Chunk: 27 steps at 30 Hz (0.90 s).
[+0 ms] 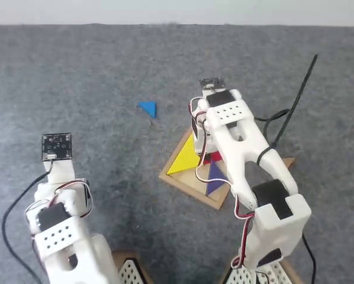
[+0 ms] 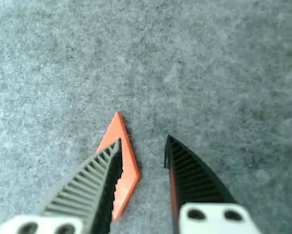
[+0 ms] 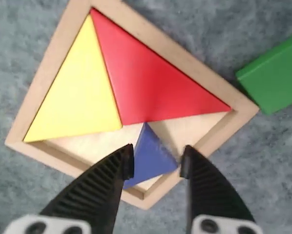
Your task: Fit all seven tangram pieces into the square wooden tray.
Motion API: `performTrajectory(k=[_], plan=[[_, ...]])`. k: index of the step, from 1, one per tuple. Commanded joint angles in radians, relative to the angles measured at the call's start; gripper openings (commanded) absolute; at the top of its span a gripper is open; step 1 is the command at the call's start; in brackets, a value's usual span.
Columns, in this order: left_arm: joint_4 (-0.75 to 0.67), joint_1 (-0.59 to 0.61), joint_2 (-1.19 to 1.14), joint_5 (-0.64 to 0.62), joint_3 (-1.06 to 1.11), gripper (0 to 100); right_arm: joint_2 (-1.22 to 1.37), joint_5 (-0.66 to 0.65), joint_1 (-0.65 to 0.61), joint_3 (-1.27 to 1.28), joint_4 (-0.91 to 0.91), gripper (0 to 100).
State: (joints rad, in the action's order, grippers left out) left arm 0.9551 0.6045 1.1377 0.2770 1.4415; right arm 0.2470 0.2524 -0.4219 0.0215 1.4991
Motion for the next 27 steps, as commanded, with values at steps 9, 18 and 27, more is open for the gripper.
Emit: performTrajectory(k=[9,18,27], plan=[[0.002,-0.180,0.020,0.000,-0.048,14,-0.283,-0.318,0.352,0.078,0.104,1.6],[0.117,-0.830,0.009,-0.201,-0.252,18,-0.584,-0.450,0.372,0.649,-0.321,0.9],[-0.071,-1.083,-0.311,-0.385,-0.430,18,-0.432,-0.288,0.455,0.709,-0.545,0.9]])
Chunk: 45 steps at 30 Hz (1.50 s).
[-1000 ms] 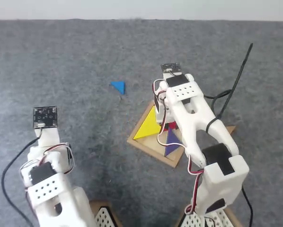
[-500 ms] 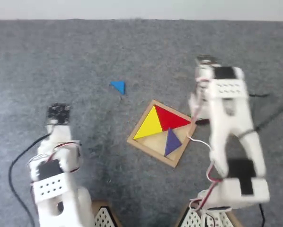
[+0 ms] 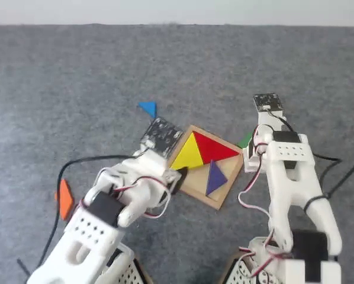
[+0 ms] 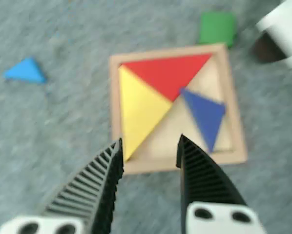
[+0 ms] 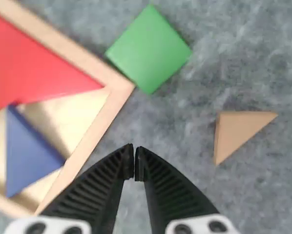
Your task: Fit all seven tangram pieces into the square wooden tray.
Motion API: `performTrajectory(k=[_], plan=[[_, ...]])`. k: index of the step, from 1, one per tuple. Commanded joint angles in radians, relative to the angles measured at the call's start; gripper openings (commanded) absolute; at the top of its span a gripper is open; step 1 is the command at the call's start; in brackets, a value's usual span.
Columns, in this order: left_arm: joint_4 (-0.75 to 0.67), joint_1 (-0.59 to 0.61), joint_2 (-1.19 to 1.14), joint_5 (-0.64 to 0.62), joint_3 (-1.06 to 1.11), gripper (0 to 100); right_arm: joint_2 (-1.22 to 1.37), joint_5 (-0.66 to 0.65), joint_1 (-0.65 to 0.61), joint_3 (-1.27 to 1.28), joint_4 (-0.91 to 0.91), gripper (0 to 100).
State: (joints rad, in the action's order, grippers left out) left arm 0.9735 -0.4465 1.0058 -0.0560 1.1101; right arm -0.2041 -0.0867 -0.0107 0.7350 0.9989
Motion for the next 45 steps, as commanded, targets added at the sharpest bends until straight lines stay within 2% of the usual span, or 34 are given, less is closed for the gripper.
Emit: performTrajectory(k=[1,7,12,15,18,22,26,32,37,42,45], plan=[[-0.115,-0.044,-0.267,-0.064,-0.131,17,0.019,0.066,0.058,-0.005,-0.047,0.9],[-0.207,-0.170,-0.750,-0.084,-0.360,1,-0.015,0.124,0.156,-0.002,-0.054,0.9],[-0.180,-0.219,-1.042,-0.206,-0.542,1,-0.048,0.155,0.242,0.002,-0.073,0.9],[-0.117,-0.221,-1.129,-0.203,-0.647,1,-0.064,0.155,0.242,0.014,-0.076,0.9],[-0.109,-0.229,-1.163,-0.199,-0.688,1,-0.070,0.155,0.245,0.015,-0.076,0.9],[-0.129,-0.278,-1.172,-0.086,-0.697,1,-0.071,0.178,0.263,0.012,-0.076,0.9],[-0.121,-0.311,-1.162,-0.028,-0.665,1,-0.071,0.193,0.312,0.000,-0.076,0.9],[0.046,-0.304,-1.162,-0.006,-0.665,1,-0.071,0.192,0.314,-0.002,-0.076,0.9],[0.095,-0.368,-1.162,0.140,-0.604,1,-0.071,0.190,0.312,-0.002,-0.076,0.9],[0.071,-0.370,-1.126,0.137,-0.591,1,-0.071,0.190,0.312,-0.002,-0.076,0.9],[0.005,-0.322,-1.017,0.044,-0.564,1,-0.071,0.192,0.315,-0.002,-0.076,0.9]])
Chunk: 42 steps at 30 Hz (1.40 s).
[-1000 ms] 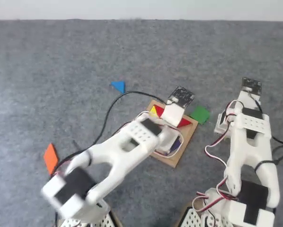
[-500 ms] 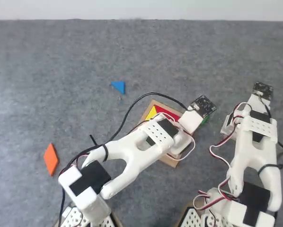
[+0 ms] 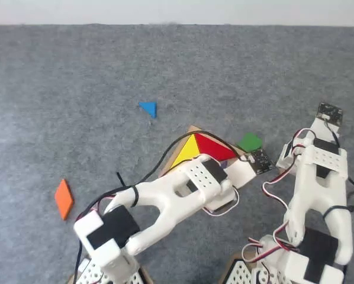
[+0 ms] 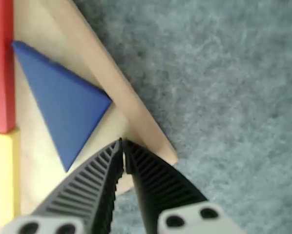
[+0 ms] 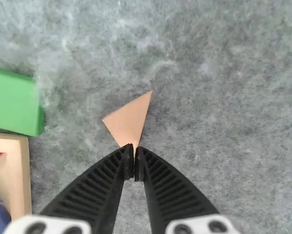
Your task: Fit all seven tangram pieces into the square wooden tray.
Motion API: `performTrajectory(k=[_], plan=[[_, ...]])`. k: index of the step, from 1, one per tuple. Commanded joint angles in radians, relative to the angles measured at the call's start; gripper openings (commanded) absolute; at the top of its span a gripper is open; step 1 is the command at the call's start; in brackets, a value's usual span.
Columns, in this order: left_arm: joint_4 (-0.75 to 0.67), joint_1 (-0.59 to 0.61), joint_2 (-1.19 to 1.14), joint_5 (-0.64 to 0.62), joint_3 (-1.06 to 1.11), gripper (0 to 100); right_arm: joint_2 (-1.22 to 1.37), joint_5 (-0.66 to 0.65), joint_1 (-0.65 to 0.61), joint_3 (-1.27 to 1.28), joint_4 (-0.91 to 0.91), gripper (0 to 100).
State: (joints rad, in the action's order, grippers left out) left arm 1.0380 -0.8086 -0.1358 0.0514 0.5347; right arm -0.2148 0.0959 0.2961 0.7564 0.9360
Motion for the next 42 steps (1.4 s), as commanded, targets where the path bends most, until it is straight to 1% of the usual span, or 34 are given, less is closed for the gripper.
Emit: performTrajectory(k=[1,3,5,7,8,9,12,15,18,21,24,27,30,34,38,40,42], plan=[[-0.081,0.061,0.172,-0.086,0.025,1,-0.061,0.009,0.008,-0.023,-0.013,0.9],[-0.124,0.094,0.255,-0.124,0.051,1,-0.061,0.011,0.007,-0.023,-0.013,0.9],[-0.198,0.123,0.316,-0.161,0.087,1,-0.061,0.012,0.005,-0.023,-0.013,0.9],[-0.295,0.176,0.307,-0.255,0.101,1,-0.061,0.012,0.005,-0.025,-0.013,0.9],[-0.315,0.216,0.275,-0.313,0.093,1,-0.061,0.012,0.005,-0.025,-0.013,0.9],[-0.311,0.239,0.230,-0.330,0.067,1,-0.061,0.012,0.005,-0.025,-0.013,0.9],[-0.241,0.226,0.072,-0.311,-0.054,1,-0.061,0.012,0.007,-0.025,-0.013,0.9],[-0.192,0.169,-0.064,-0.311,-0.160,1,-0.061,0.014,0.007,-0.025,-0.013,0.9],[-0.121,0.167,-0.120,-0.311,-0.236,1,-0.061,0.014,0.007,-0.025,-0.013,0.9],[-0.097,0.172,-0.127,-0.307,-0.236,1,-0.061,0.014,0.007,-0.025,-0.013,0.9],[-0.071,0.141,-0.110,-0.301,-0.205,1,-0.061,0.014,0.007,-0.025,-0.013,0.9],[-0.069,0.095,-0.064,-0.207,-0.131,1,-0.061,0.012,0.007,-0.025,-0.013,0.9],[-0.072,0.057,-0.002,-0.181,-0.053,1,-0.061,0.011,0.008,-0.025,-0.013,0.9],[-0.037,0.006,0.044,-0.144,0.027,1,-0.061,0.011,0.007,-0.025,-0.013,0.9],[-0.037,0.032,0.117,-0.153,0.042,1,-0.061,0.011,0.008,-0.026,-0.013,0.9],[-0.041,0.041,0.181,-0.153,0.073,1,-0.061,0.009,0.007,-0.026,-0.013,0.9],[-0.075,0.043,0.276,-0.153,0.131,1,-0.061,0.008,0.005,-0.026,-0.013,0.9]])
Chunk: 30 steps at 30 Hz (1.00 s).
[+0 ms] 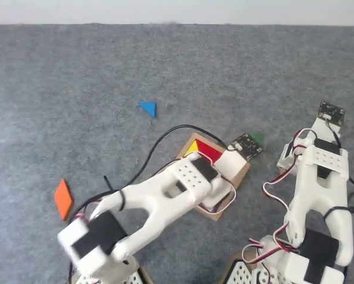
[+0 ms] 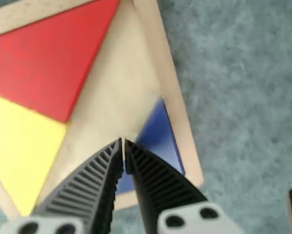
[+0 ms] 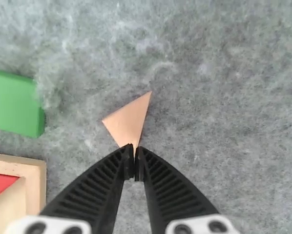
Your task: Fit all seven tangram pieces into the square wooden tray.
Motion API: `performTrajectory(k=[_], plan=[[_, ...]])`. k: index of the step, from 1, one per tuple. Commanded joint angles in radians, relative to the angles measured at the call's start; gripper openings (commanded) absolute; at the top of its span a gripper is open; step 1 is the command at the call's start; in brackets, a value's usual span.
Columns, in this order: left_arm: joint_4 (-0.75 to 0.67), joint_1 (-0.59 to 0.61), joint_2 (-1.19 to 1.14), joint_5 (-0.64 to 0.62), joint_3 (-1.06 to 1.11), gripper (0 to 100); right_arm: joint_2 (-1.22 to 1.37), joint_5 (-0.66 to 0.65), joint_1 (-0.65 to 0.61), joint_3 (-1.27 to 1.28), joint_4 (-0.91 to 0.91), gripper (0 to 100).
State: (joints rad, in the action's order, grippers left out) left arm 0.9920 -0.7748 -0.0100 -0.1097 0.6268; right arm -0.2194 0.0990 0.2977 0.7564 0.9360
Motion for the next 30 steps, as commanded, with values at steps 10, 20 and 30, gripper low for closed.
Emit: performTrajectory(k=[10,20,30], plan=[[-0.058,0.531,0.661,0.009,0.243,1,-0.056,-0.087,-0.122,-0.020,-0.004,0.9],[-0.089,1.132,0.578,0.170,0.340,1,0.119,-0.161,-0.366,-0.075,-0.045,0.9],[-0.169,1.298,0.770,0.321,0.579,1,0.332,-0.186,-0.395,-0.264,0.039,0.9]])
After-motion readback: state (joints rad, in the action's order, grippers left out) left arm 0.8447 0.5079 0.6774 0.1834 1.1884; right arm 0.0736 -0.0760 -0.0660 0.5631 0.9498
